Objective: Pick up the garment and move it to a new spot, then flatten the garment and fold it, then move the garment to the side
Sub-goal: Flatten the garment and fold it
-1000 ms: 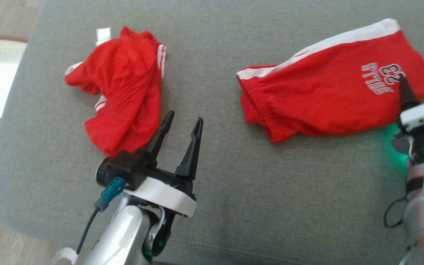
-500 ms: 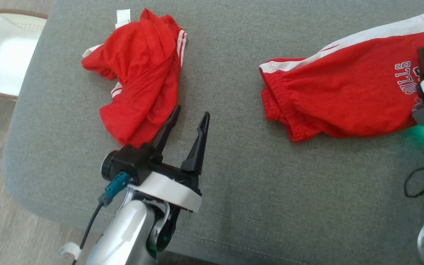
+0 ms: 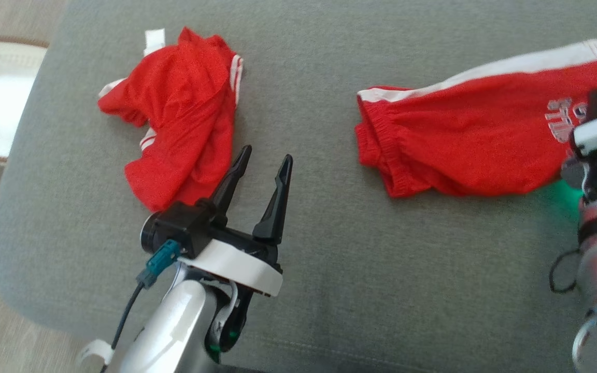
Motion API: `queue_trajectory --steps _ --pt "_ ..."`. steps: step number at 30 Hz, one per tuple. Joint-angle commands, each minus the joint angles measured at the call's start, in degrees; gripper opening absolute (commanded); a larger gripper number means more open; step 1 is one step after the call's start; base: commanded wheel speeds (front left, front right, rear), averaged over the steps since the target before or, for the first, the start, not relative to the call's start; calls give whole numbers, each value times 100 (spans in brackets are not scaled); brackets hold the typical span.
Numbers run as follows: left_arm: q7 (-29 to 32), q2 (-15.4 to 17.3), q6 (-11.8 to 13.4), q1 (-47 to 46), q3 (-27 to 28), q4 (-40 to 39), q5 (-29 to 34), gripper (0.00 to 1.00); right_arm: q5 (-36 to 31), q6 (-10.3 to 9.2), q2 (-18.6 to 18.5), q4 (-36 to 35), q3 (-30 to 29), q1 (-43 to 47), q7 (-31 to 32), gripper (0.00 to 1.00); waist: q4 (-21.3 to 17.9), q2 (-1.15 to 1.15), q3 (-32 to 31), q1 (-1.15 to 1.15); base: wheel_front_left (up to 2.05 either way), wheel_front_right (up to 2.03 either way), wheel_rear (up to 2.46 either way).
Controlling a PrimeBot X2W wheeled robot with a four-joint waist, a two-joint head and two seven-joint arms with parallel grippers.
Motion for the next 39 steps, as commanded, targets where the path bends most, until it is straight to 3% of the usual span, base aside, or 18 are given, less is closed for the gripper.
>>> queue_trajectory --steps 1,11,20,27,33,39 --pt "-70 19 -13 -87 204 -158 45 100 50 -4 42 -166 52 114 -87 0 -110 0 -108 0 0 0 0" --pt "-70 19 -125 217 350 -58 192 100 -313 -4 156 -602 -457 1198 -993 0 -704 0 -653 0 0 0 0" --pt "-70 19 -156 384 370 -49 242 100 -621 -4 409 -877 -616 1473 -1195 0 -894 0 -867 0 0 0 0" --pt "-70 19 -199 419 400 16 272 100 -580 -4 474 -1111 198 1284 -1368 0 -799 0 -962 0 0 0 0" --pt "-70 19 -189 453 430 53 251 100 198 -4 480 -1229 1670 1308 -1493 0 -577 0 -1082 0 0 0 0" --pt "-70 19 -168 510 465 67 243 100 863 -4 481 -1396 2681 1556 -1618 0 -391 0 -1167 0 0 0 0"
